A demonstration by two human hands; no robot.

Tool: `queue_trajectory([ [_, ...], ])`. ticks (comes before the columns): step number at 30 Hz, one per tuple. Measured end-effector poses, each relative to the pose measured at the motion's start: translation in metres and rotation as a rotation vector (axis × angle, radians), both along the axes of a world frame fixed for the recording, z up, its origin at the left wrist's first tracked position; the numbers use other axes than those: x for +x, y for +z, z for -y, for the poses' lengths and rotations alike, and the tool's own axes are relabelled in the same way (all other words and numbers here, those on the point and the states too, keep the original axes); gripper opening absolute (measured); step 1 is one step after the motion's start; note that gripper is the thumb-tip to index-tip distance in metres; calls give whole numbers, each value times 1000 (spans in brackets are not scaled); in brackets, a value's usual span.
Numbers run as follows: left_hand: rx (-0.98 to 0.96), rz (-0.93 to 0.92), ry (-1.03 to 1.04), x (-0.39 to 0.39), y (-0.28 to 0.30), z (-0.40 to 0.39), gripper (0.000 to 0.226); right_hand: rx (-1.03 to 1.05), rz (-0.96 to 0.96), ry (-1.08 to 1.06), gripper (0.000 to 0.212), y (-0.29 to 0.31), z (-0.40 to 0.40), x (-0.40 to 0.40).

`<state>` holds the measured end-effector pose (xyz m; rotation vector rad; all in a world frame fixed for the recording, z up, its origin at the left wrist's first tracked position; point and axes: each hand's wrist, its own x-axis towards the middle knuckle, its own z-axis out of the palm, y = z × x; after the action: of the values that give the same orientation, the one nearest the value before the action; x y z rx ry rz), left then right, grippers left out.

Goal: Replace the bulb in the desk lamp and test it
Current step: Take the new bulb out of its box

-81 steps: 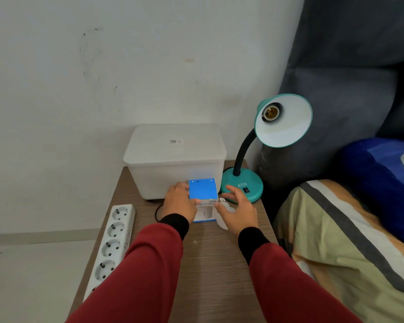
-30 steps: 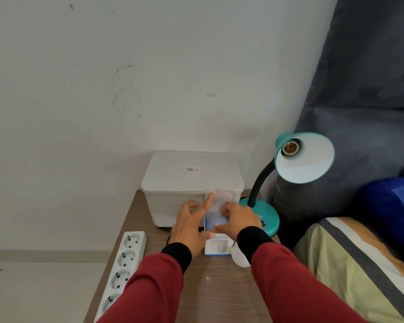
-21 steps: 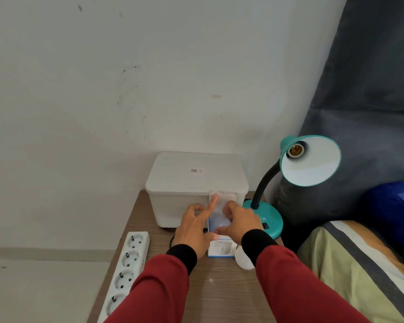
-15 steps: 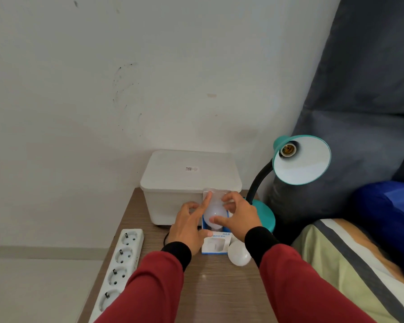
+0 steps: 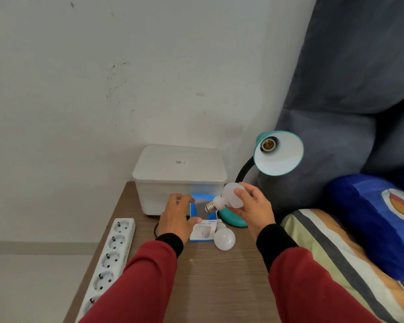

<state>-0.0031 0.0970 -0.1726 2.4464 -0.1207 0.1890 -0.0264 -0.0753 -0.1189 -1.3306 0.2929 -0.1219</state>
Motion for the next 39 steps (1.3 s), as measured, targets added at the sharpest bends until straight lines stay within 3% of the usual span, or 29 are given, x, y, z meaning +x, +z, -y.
queue_trajectory([
  [3, -33, 57, 69, -4, 5, 3, 42, 178, -41, -46, 8, 1, 3, -6],
  [8, -15, 70, -39, 0, 8, 6, 48, 380, -21, 24, 38, -2, 3, -11],
  [13, 65, 38, -89, 7, 0, 8, 35, 421, -66, 49, 26, -10, -3, -6],
  [23, 115, 28, -169, 5, -10, 2, 37, 346, -76, 49, 32, -24, -5, 4],
  [31, 606, 76, -254, -1, -11, -2, 50, 241, -51, 74, 38, -19, -10, 2],
  [35, 730, 58, -289, -3, -6, -2, 56, 117, -19, 53, 40, -11, -13, -2],
  [39, 782, 1, -287, -6, 6, -1, 63, -86, 49, 21, 59, 3, -13, -8],
])
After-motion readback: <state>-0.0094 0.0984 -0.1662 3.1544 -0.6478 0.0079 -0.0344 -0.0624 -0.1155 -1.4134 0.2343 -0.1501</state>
